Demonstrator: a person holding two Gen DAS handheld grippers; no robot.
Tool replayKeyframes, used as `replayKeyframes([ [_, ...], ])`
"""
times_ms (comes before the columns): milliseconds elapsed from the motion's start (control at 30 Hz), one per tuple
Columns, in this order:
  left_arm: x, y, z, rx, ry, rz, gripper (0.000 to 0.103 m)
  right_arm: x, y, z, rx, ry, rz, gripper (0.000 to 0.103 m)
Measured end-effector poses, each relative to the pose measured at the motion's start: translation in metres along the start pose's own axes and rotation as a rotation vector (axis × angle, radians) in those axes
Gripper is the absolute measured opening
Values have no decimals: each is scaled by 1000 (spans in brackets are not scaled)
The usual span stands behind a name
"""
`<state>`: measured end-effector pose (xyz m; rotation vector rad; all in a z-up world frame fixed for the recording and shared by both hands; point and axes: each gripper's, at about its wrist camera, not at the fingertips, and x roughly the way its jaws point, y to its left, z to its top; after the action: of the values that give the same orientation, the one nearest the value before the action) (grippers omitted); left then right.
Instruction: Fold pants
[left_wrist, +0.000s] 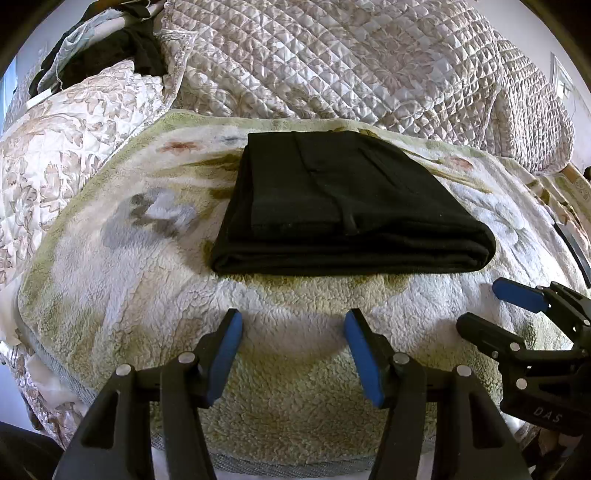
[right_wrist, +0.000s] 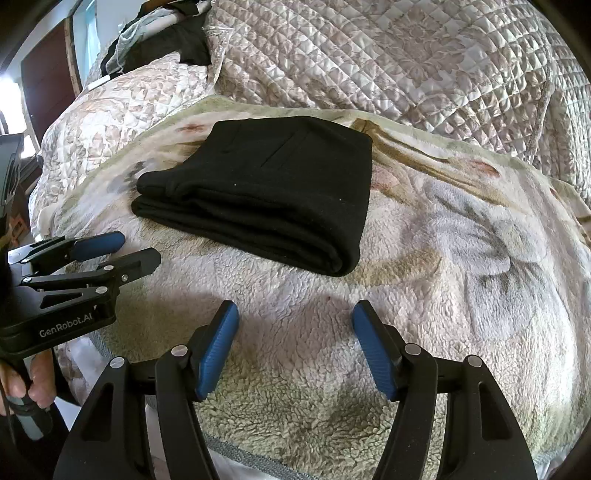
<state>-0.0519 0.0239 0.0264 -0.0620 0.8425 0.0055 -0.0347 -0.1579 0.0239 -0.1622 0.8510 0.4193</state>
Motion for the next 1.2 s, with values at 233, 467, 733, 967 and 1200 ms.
replayKeyframes([
  [233,0,0,0,0,1,1,61,0,2,0,-4,-1,-1,67],
  [467,0,0,1,-1,2,-1,61,0,2,0,-5,-1,-1,67],
  [733,0,1,2,-1,2,0,61,0,2,0,-4,-1,-1,67],
  [967,2,0,0,3,8,8,62,0,2,0,-4,-2,-2,67],
  [1200,1,2,-1,-4,14,9,62,0,2,0,-5,-2,-2,67],
])
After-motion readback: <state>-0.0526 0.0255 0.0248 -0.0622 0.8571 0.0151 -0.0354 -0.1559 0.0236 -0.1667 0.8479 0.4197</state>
